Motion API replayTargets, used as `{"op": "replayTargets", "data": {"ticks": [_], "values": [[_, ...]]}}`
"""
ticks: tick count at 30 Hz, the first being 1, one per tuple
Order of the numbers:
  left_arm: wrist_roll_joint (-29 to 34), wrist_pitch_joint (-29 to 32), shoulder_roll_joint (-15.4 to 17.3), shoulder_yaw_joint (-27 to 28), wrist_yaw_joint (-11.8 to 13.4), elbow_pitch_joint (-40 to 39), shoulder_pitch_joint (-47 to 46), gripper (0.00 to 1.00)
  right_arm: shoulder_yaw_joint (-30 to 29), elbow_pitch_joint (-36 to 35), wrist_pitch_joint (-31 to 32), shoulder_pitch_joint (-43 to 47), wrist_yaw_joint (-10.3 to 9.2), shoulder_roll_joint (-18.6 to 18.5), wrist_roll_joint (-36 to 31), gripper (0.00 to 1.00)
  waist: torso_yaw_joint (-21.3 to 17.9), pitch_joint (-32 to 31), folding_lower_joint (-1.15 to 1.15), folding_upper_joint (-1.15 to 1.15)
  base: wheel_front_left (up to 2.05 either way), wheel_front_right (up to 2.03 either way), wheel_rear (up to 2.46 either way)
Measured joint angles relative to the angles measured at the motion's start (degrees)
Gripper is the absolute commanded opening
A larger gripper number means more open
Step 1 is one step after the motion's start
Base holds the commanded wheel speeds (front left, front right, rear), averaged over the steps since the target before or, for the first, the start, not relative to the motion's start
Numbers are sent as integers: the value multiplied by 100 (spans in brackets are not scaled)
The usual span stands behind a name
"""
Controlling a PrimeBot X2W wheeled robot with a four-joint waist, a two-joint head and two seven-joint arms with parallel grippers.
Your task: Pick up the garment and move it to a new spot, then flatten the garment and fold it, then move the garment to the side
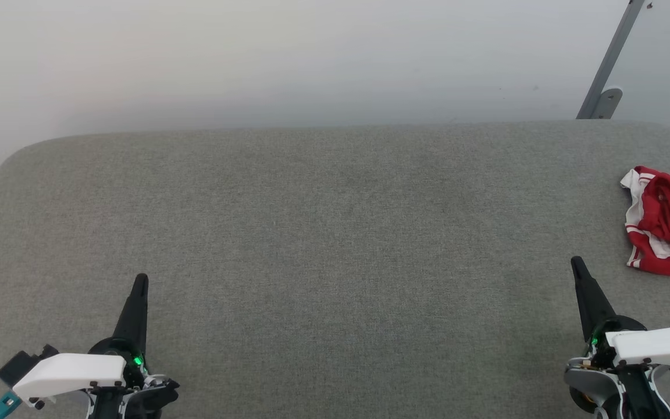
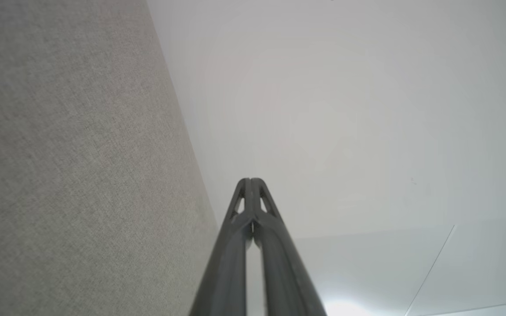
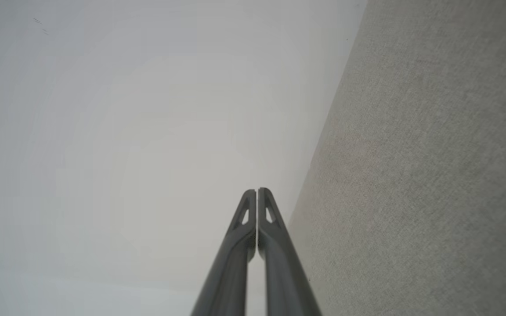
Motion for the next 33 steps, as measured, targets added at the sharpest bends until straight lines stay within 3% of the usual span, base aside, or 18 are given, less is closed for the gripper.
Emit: {"op": "replayTargets", "data": {"ticks": [18,33], "values": [[-575,181,-63,27,0,88,-140,0,-60,37,176,-74,0,63,602,0,12,-1,0,0,0,0,0],[-586,186,-66,33,0,89,-146,0,-68,40,200,-91,0,73,613,0,12,-1,0,0,0,0,0]]}}
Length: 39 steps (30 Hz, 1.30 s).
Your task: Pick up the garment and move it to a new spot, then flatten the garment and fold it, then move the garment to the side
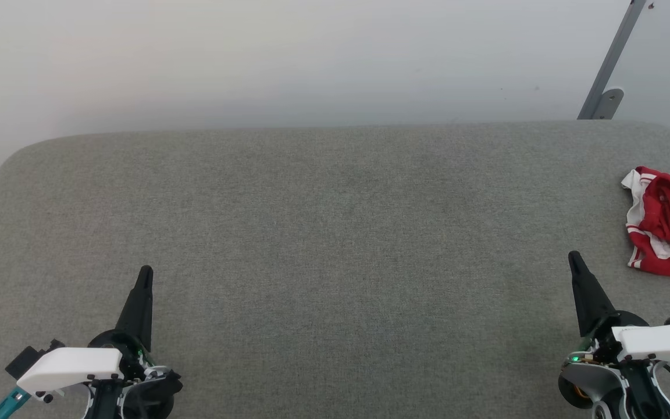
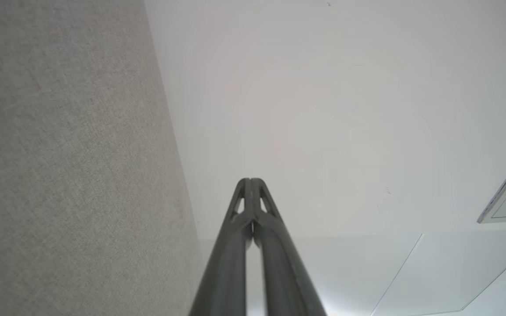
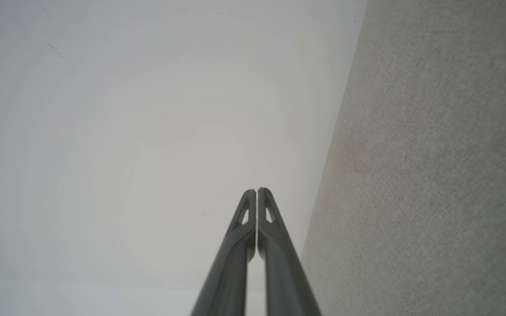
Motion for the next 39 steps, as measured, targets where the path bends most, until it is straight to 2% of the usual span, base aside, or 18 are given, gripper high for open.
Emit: {"op": "replayTargets", "data": {"ticks": [39], "values": [[0,13,-9,11,1,0,0,0,-10,0,0,0,0,4,0,0,0,0,0,0,0,0,0]]}}
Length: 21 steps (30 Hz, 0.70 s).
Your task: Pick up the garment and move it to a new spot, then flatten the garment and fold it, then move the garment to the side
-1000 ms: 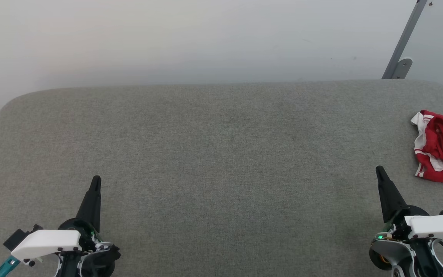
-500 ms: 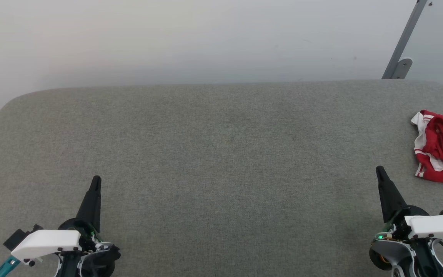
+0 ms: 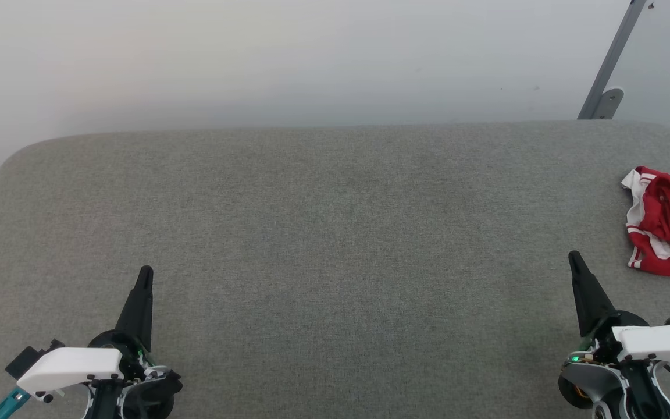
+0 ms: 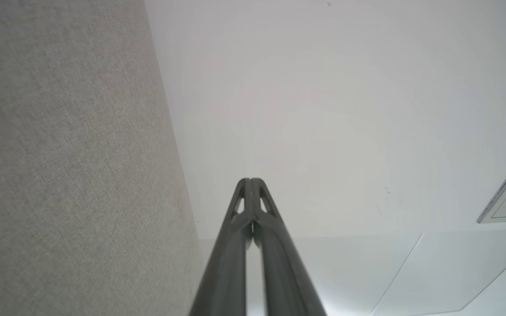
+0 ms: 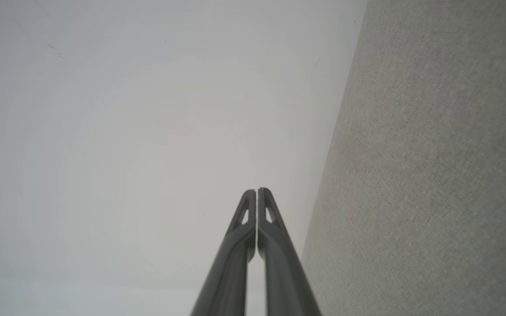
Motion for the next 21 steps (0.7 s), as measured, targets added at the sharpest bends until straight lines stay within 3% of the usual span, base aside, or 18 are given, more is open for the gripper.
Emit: {"op": "replayTargets", "data": {"ticks": [21], "values": [[0,1,-3,3,0,0,0,0,-2,0,1,-1,0,1,0,0,0,0,0,0,0,0,0]]}}
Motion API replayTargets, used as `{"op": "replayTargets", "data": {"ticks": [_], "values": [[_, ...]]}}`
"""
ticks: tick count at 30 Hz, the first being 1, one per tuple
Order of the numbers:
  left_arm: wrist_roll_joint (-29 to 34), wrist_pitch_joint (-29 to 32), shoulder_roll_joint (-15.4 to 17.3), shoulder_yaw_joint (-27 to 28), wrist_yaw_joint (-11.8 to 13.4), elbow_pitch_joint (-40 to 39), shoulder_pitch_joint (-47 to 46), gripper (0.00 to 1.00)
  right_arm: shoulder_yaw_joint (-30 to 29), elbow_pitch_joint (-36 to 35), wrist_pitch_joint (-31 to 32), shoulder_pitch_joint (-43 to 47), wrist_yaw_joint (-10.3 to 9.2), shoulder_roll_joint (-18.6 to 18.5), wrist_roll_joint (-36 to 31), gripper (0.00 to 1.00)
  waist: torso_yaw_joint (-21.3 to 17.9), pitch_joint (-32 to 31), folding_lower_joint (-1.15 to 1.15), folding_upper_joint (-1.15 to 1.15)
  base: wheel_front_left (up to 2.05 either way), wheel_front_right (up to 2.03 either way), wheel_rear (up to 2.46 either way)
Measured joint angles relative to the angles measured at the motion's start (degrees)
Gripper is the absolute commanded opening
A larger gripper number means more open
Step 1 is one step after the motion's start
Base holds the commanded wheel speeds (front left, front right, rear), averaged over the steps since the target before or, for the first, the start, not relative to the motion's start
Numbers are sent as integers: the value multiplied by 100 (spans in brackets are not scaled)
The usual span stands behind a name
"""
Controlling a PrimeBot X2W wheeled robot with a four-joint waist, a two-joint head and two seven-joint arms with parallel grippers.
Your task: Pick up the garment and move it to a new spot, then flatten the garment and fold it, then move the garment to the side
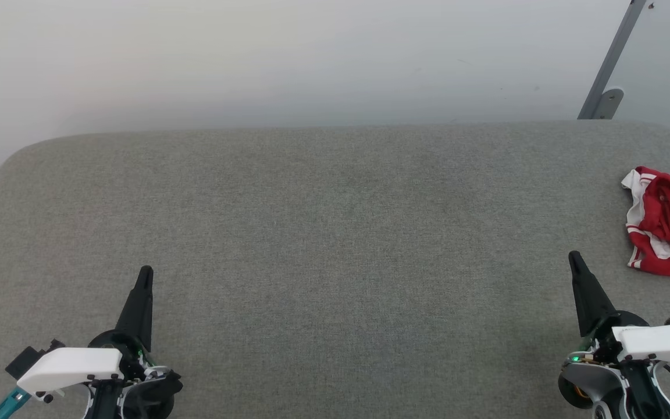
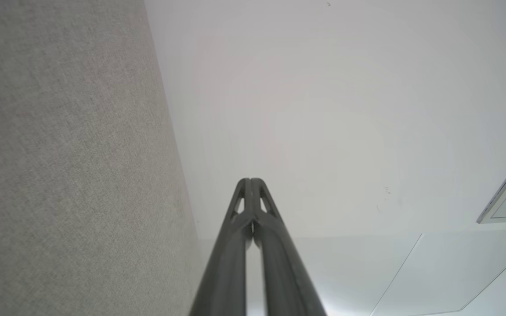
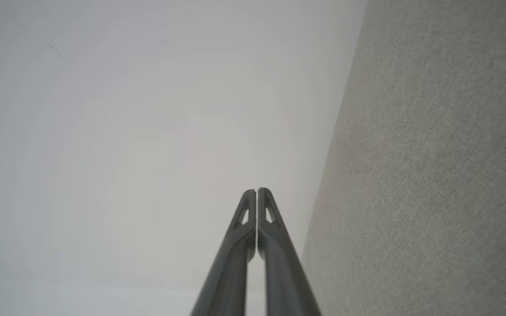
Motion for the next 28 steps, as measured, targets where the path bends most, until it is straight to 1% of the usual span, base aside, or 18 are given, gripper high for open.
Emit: {"op": "replayTargets", "data": {"ticks": [28], "values": [[1,1,-3,2,-1,0,0,0,-1,1,5,0,0,1,-1,0,0,0,0,0,0,0,0]]}}
